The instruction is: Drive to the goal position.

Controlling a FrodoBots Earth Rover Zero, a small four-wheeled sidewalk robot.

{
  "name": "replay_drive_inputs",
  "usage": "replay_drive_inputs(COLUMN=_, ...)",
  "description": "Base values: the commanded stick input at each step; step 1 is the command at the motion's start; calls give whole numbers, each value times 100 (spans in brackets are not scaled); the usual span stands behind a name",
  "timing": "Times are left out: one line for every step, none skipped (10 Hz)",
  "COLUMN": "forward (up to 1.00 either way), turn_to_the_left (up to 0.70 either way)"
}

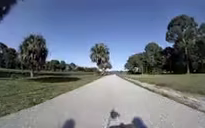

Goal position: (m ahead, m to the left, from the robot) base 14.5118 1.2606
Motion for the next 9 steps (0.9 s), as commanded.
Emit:
replay_drive_inputs(forward=70, turn_to_the_left=0)
replay_drive_inputs(forward=70, turn_to_the_left=0)
replay_drive_inputs(forward=70, turn_to_the_left=0)
replay_drive_inputs(forward=70, turn_to_the_left=0)
replay_drive_inputs(forward=70, turn_to_the_left=0)
replay_drive_inputs(forward=70, turn_to_the_left=0)
replay_drive_inputs(forward=70, turn_to_the_left=0)
replay_drive_inputs(forward=70, turn_to_the_left=0)
replay_drive_inputs(forward=70, turn_to_the_left=0)
